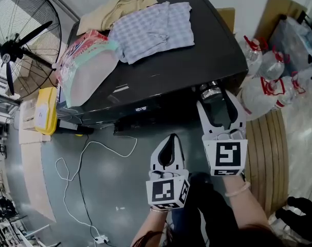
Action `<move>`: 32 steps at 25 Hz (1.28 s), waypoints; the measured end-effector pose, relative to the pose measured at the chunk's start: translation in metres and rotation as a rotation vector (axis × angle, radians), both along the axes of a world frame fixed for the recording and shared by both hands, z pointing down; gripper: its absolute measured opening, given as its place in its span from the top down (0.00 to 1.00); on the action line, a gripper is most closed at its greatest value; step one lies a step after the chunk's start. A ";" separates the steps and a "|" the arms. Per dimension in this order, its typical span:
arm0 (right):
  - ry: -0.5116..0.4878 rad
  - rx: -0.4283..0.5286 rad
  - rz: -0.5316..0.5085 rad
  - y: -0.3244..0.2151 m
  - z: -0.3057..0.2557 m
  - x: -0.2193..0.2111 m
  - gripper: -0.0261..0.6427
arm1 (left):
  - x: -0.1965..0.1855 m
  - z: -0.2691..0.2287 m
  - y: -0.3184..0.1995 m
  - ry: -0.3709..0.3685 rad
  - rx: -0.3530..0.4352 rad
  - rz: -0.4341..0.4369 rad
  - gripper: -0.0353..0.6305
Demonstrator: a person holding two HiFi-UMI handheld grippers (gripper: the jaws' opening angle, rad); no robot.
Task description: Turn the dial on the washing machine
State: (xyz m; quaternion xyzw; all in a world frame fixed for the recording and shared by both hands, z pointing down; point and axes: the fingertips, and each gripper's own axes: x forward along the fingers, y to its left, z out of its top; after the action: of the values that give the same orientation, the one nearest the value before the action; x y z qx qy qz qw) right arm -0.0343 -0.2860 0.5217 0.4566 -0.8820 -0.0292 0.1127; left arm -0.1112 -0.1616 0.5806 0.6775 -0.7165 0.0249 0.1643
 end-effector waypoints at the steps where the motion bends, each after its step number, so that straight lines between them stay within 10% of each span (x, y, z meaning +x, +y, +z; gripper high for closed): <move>1: -0.024 -0.017 0.008 0.000 0.000 0.001 0.52 | 0.000 0.001 0.001 0.001 -0.002 0.001 0.92; 10: -0.013 -0.028 -0.009 0.000 0.002 -0.003 0.51 | 0.001 0.001 0.001 0.003 -0.002 0.011 0.92; 22: 0.280 0.137 -0.062 0.003 0.002 -0.006 0.50 | 0.010 0.002 0.004 -0.017 -0.014 0.043 0.92; 32: 0.067 0.010 -0.025 0.001 0.003 -0.001 0.52 | 0.012 0.005 0.001 -0.012 -0.016 0.043 0.92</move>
State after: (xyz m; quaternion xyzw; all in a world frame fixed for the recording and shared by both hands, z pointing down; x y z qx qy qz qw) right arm -0.0349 -0.2852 0.5247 0.4450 -0.8832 -0.0504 0.1395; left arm -0.0995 -0.1608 0.5856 0.6913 -0.7025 0.0380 0.1649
